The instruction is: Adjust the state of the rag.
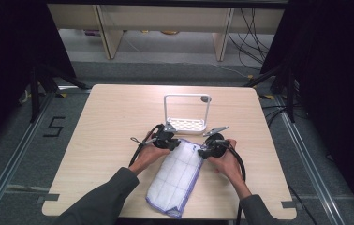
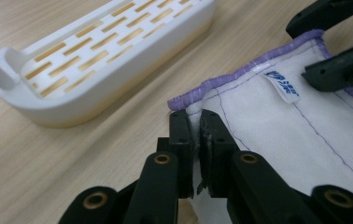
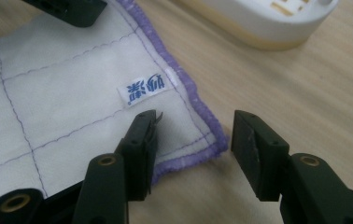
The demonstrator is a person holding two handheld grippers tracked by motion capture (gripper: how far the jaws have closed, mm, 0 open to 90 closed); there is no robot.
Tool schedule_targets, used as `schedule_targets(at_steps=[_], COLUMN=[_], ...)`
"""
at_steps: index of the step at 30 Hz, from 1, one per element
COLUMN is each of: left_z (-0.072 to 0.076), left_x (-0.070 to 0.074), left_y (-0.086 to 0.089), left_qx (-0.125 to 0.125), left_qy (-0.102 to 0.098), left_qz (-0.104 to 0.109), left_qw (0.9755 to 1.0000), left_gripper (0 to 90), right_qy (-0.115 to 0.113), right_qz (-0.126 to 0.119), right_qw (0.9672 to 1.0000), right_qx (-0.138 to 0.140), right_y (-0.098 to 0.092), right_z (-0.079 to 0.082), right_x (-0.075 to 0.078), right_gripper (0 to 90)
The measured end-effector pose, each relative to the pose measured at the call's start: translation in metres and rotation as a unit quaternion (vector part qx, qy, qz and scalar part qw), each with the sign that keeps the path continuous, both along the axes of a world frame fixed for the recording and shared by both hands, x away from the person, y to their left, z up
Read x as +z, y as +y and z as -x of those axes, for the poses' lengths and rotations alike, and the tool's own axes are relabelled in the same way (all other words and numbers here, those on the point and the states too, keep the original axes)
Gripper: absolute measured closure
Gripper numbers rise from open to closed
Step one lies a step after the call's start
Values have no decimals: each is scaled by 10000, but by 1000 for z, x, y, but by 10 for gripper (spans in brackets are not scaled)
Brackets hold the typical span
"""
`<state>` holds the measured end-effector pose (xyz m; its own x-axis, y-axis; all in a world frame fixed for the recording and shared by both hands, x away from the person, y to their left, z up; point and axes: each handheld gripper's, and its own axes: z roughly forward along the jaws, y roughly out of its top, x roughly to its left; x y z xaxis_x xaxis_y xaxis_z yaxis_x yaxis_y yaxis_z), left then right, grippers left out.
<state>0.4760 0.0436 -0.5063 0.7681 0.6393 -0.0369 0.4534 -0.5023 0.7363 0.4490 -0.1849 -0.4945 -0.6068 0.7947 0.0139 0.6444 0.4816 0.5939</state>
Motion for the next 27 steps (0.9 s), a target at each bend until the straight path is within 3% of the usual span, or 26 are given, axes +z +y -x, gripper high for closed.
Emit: schedule_targets(at_steps=[3,5,6,10,11,12,13,16,24,27], left_z=[1,2,2,0,-1,-1,-2,-2,-6,-5], left_x=[-1,-2,-1,-2,-3,-3,-4,-5,-6,-6], left_y=[7,11,12,15,15,14,14,14,12,10], left_qx=[19,62,68,125,123,92,74,99,152,90], left_qy=[35,64,49,91,96,89,87,123,136,140], left_qz=[68,102,87,108,112,98,113,143,168,155], left_qw=[10000,9999,9999,9998,9998,9999,9999,9998,9997,9997], left_gripper=[843,837,833,758,739,732,731,731,700,753], right_qy=[-20,-151,-72,-131,13,-35,60,41,67,75], right_qz=[-47,-127,-189,-84,-104,-117,-48,6,-48,-80], right_qw=[10000,9998,9998,9999,9999,9999,10000,10000,10000,9999], right_qx=[2,-16,-76,-18,-81,-66,-49,53,56,57], right_y=[3,5,7,12,13,14,14,15,15,16], right_z=[-1,-2,-2,-9,-9,-10,-9,-11,-10,-9], right_x=[6,10,13,6,5,1,1,-2,-2,-3], right_gripper=[503,485,485,500,503,507,511,532,568,603])
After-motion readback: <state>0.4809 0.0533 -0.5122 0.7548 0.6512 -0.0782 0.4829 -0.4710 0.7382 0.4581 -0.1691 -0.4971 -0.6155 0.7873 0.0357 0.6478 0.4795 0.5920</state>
